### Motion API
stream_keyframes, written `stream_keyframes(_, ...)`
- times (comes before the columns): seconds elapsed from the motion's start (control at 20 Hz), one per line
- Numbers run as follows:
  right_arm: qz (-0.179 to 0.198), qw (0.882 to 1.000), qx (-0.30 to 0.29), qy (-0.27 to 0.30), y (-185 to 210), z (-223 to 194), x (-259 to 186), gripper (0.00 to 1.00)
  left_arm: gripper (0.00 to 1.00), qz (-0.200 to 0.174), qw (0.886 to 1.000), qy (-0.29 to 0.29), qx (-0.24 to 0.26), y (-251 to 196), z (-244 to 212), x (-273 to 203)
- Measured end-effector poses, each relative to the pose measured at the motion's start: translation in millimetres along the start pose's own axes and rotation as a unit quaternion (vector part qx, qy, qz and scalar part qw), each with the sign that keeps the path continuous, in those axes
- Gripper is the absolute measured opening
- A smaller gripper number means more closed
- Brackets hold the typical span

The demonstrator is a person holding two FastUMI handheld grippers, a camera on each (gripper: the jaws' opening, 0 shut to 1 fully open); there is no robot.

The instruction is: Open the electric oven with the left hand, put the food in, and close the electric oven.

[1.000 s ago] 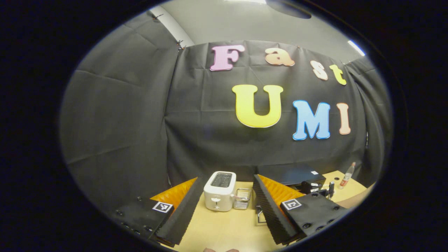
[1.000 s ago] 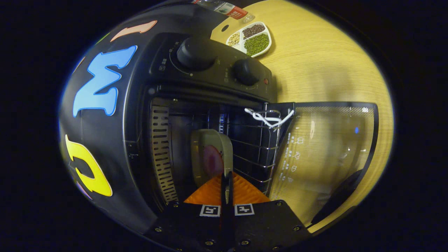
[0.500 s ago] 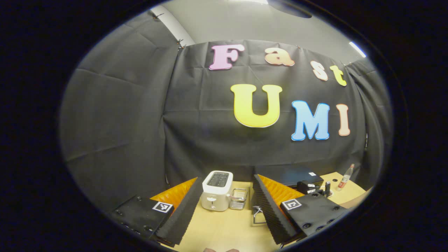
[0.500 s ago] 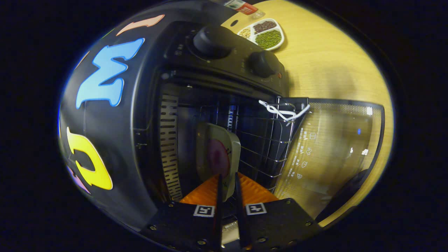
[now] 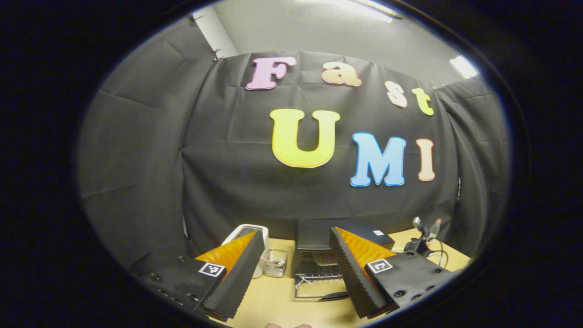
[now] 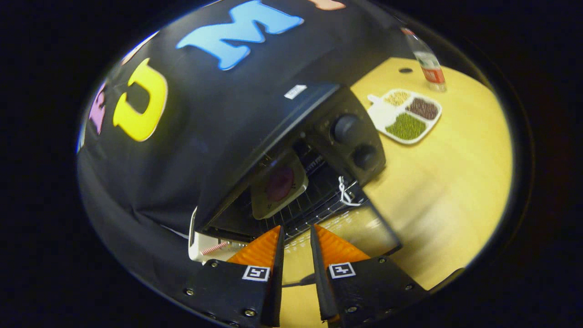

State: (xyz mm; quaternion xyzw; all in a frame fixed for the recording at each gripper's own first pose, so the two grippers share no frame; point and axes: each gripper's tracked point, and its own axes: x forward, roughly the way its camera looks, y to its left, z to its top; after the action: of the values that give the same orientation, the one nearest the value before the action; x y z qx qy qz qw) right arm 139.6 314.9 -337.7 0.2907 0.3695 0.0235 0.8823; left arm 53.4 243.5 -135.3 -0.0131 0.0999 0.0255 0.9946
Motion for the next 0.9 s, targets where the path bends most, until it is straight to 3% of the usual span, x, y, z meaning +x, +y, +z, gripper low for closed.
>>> stream_keyframes(0.15,0.012,0.992,-0.112,-0.052,0.5,38.2,-44.4,0.33,0.97,-0.016,1.0,0.007,0.0,-25.9,-5.4,9.5)
stream_keyframes(0.35,0.033,0.955,-0.239,-0.173,21.0,104.4,-133.6,0.33,0.97,-0.04,0.999,-0.004,0.011,-67.3,4.7,12.9)
stream_keyframes(0.4,0.038,0.944,-0.258,-0.202,27.4,121.4,-156.3,0.33,0.91,-0.047,0.999,-0.008,0.015,-78.5,7.5,12.0)
stream_keyframes(0.45,0.044,0.935,-0.271,-0.226,32.1,134.4,-180.4,0.32,0.91,-0.054,0.998,-0.014,0.019,-90.2,11.6,11.2)
stream_keyframes(0.5,0.048,0.928,-0.279,-0.244,36.0,146.2,-199.8,0.21,0.97,-0.06,0.998,-0.021,0.022,-100.5,17.4,9.7)
stream_keyframes(0.55,0.052,0.922,-0.281,-0.261,37.2,156.5,-217.9,0.33,0.97,-0.065,0.997,-0.028,0.025,-111.8,24.0,7.7)
stream_keyframes(0.6,0.055,0.918,-0.282,-0.275,37.5,165.0,-232.8,0.21,0.97,-0.069,0.997,-0.033,0.025,-121.7,27.4,8.0)
stream_keyframes(0.65,0.052,0.914,-0.282,-0.287,33.3,172.8,-243.5,0.21,0.91,-0.071,0.996,-0.037,0.024,-131.5,30.4,7.9)
stream_keyframes(0.7,0.053,0.91,-0.287,-0.295,28.2,180.1,-252.1,0.37,0.91,-0.07,0.997,-0.037,0.025,-138.0,30.2,8.4)
stream_keyframes(0.75,0.052,0.905,-0.297,-0.299,22.3,185.9,-260.8,0.47,0.98,-0.068,0.997,-0.033,0.028,-142.9,29.2,9.9)
stream_keyframes(0.85,0.051,0.899,-0.308,-0.307,15.0,193.5,-273.0,0.82,0.97,-0.07,0.997,-0.007,0.025,-155.6,11.5,16.6)
stream_keyframes(0.9,0.052,0.897,-0.31,-0.311,12.7,196.4,-276.1,0.83,1.0,-0.072,0.997,0.015,0.021,-161.1,-2.5,20.9)
